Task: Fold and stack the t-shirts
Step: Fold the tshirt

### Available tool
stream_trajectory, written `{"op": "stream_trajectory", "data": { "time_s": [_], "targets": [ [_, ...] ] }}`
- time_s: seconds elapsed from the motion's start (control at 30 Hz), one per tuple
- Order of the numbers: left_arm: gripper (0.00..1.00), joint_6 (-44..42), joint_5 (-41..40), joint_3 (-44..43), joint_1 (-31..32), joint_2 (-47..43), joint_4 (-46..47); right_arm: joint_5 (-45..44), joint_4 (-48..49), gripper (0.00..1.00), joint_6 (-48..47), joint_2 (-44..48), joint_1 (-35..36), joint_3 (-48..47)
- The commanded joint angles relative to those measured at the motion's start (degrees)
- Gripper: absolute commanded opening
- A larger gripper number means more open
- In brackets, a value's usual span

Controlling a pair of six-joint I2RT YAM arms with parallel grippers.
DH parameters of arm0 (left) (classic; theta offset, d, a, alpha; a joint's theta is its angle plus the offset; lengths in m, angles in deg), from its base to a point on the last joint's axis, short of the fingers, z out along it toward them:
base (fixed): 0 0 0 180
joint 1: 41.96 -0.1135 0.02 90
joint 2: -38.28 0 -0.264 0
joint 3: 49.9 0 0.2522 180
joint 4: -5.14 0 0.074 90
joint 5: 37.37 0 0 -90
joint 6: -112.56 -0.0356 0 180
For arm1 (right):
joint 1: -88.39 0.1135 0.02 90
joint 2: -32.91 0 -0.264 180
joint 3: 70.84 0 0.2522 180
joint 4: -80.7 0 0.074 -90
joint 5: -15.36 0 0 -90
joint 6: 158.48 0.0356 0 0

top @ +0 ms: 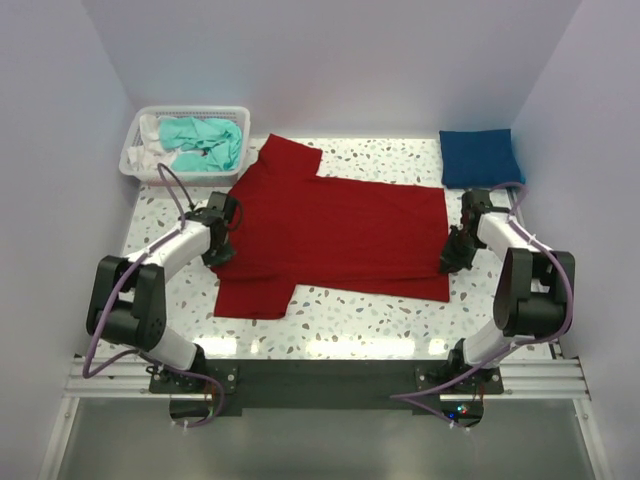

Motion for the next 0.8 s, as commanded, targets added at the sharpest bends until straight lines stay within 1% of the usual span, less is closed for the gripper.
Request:
{"op": "stream_trajectory", "data": {
  "time_s": [0.0,0.1,0.3,0.47,0.77],
  "targets": [
    [0.0,-1.2,-1.4,-1.4,-0.7,1.2,3.4,-2.3,3.8,0.0,0.1,-1.7,0.0,-1.2],
    [0.02,-1.2,-1.2,-1.1,-0.8,2.3,4.2,-2.3,4.4,0.0,0.0,-3.1,0.0,-1.0],
    [0.01,-1.4,-0.9,-1.4,-0.8,2.8,4.8,-2.3,5.1,0.0,-0.1,-3.8,0.0,-0.4],
    [0.0,-1.5,-1.1,-3.0,-0.8,1.1,3.0,-3.1,3.8,0.0,0.0,-1.0,0.0,-1.2],
    [0.0,-1.9,-2.1,-8.4,-0.8,-1.2,-0.7,-3.6,0.7,0.0,1.0,2.6,0.0,-4.1]
  ]
}}
